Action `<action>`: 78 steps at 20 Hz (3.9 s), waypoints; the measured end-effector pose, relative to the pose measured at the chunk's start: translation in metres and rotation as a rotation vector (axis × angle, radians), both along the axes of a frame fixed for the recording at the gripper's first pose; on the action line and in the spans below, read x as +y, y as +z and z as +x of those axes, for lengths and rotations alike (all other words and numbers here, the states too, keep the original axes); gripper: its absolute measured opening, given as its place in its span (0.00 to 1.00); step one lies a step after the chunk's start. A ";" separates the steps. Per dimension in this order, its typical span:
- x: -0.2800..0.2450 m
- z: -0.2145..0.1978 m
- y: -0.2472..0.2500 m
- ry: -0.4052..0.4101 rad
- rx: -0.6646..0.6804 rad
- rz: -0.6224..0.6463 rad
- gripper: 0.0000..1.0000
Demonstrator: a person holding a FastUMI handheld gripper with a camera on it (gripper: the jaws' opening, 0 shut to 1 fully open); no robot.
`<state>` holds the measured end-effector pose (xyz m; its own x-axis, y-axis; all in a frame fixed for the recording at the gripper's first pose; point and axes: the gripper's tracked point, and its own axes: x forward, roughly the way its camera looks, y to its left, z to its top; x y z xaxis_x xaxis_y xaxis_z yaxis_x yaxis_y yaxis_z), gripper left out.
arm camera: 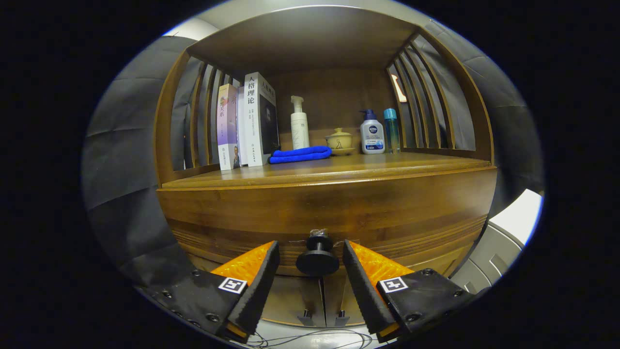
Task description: Pull open the drawer, take out the items inside it, and place them on the countertop above the cabinet.
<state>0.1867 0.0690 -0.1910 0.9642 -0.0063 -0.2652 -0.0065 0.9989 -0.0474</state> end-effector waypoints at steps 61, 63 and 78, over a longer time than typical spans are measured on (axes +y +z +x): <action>-0.010 -0.094 0.120 0.100 -0.179 0.114 0.96; -0.016 -0.079 0.122 0.090 -0.162 0.153 0.97; -0.018 -0.003 0.075 0.119 0.265 0.321 0.95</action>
